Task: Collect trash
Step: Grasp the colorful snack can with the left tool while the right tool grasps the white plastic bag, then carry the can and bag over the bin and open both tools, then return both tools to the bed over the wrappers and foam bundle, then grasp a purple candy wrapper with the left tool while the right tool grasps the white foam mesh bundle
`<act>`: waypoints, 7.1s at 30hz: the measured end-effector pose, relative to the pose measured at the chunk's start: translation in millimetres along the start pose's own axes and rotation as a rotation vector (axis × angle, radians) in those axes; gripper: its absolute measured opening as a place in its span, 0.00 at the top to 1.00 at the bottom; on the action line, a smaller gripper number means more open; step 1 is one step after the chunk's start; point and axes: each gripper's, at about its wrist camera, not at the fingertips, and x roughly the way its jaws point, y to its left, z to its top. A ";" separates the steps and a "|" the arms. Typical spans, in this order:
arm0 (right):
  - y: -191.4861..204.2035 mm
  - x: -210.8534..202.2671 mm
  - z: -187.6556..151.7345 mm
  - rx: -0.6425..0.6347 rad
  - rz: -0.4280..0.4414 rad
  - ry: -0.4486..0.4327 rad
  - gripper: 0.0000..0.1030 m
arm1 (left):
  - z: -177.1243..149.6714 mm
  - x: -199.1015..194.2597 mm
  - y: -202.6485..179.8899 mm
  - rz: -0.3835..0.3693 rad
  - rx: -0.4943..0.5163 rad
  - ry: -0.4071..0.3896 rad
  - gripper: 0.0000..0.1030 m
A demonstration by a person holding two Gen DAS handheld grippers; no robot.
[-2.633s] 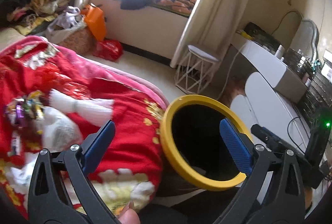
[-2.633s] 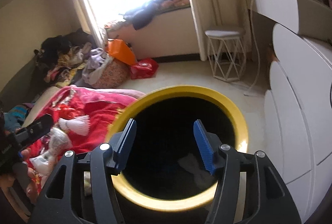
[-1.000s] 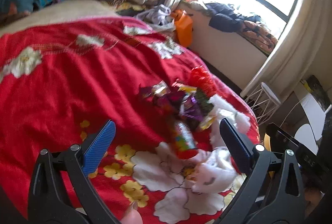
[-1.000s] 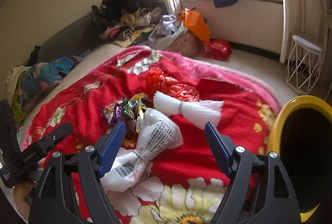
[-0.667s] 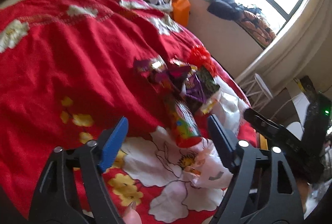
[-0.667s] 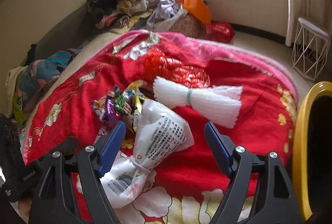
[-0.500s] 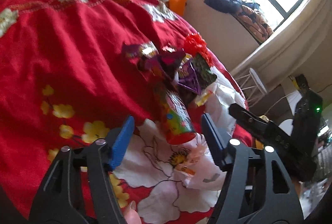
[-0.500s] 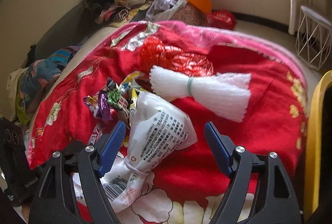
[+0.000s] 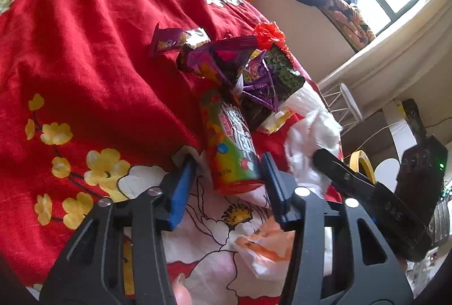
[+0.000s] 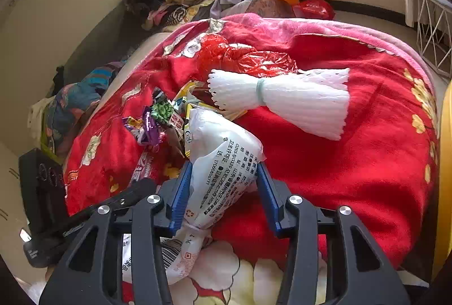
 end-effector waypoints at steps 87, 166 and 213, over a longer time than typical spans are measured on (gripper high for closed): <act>-184.7 -249.3 -14.6 0.217 -0.608 -0.526 0.59 | -82.2 -22.6 -236.0 -0.188 0.660 -0.053 0.75; -23.1 -146.4 2.6 -0.329 -0.288 -0.307 0.30 | -17.2 -42.6 -125.4 -0.001 0.381 -0.256 0.17; -21.4 1.1 1.7 -0.407 -0.303 -0.041 0.85 | 31.9 1.7 -20.2 0.028 0.073 -0.161 0.86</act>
